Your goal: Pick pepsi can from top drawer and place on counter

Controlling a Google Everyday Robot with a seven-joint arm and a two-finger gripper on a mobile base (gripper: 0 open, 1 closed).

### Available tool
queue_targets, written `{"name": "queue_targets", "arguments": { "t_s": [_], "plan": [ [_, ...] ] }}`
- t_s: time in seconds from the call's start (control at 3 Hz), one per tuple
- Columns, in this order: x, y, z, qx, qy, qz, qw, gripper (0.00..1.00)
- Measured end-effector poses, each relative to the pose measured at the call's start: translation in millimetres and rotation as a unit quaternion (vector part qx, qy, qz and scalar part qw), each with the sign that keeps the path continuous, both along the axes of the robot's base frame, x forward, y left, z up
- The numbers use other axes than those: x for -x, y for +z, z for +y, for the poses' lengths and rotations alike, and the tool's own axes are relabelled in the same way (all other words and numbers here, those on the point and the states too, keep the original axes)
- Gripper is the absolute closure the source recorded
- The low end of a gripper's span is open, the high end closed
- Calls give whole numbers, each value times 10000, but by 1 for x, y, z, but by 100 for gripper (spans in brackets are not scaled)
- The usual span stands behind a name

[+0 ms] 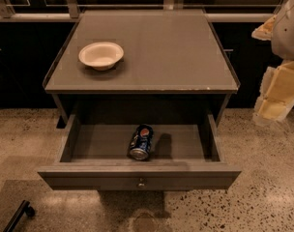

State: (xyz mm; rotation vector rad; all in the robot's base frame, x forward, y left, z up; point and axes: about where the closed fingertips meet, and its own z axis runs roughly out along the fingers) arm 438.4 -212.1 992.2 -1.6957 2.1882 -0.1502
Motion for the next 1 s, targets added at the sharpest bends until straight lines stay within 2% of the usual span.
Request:
{"name": "queue_targets", "arguments": {
  "t_s": [0.33,0.67,1.0],
  "plan": [
    [0,0,0,0,0,0,10000,0],
    [1,-7,7,-273,14,-162,9995,0],
    [1,-44,27,-942,255,-297,9948,0]
  ]
}}
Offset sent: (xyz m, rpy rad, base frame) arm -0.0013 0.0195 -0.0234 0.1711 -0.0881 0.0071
